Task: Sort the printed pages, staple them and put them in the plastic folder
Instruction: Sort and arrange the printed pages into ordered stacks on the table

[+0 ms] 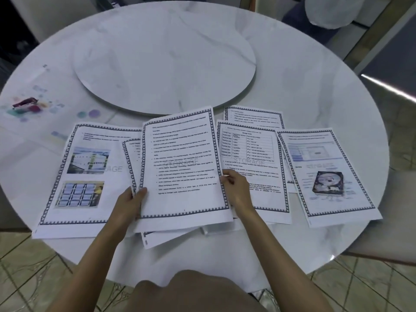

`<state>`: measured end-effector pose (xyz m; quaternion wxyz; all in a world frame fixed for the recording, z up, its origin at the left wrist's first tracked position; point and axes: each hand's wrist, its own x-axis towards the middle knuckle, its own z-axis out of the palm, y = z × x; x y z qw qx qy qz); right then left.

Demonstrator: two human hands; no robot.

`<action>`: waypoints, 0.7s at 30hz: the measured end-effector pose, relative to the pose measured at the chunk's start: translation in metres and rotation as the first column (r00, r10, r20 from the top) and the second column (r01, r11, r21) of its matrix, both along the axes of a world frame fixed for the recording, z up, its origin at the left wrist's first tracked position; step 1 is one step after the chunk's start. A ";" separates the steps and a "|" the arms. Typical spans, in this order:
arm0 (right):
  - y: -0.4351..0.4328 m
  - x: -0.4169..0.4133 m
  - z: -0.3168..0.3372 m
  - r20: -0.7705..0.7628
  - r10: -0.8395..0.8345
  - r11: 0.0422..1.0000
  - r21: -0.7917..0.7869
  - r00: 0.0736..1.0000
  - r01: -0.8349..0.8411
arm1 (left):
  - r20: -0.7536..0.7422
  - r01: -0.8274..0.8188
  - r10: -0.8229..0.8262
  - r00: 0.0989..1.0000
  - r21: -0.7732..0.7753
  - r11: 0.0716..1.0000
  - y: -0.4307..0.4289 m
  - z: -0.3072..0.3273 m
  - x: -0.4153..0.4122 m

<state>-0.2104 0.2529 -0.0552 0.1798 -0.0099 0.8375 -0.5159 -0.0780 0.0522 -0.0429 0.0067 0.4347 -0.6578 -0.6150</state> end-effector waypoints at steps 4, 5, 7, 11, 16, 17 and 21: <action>0.002 -0.001 0.000 -0.036 0.031 0.999 0.015 0.999 -0.030 | 0.021 0.007 -0.007 1.000 0.023 1.000 -0.001 0.000 -0.001; 0.002 -0.001 0.000 -0.036 0.035 0.999 0.018 0.999 -0.034 | 0.014 0.010 -0.010 1.000 0.028 1.000 0.000 0.000 -0.001; 0.001 0.001 -0.001 -0.042 0.068 0.997 0.045 0.997 -0.066 | -0.005 0.017 -0.017 1.000 0.036 0.999 0.001 0.001 -0.001; 0.000 0.005 -0.003 -0.072 0.139 0.985 0.109 0.988 -0.130 | -0.021 0.014 -0.013 1.000 0.019 1.000 0.001 0.000 0.000; 0.016 0.000 0.000 -0.154 0.079 0.988 0.145 0.985 -0.057 | -0.024 0.005 -0.006 1.000 -0.025 1.000 0.002 -0.003 0.001; 0.023 -0.003 0.001 -0.173 0.070 0.985 0.166 0.982 -0.041 | -0.028 -0.001 0.000 1.000 -0.037 0.999 0.003 -0.003 0.001; 0.059 -0.015 0.000 -0.245 0.004 0.955 0.288 0.969 0.069 | -0.048 -0.013 0.007 0.999 -0.114 0.993 0.006 -0.003 0.002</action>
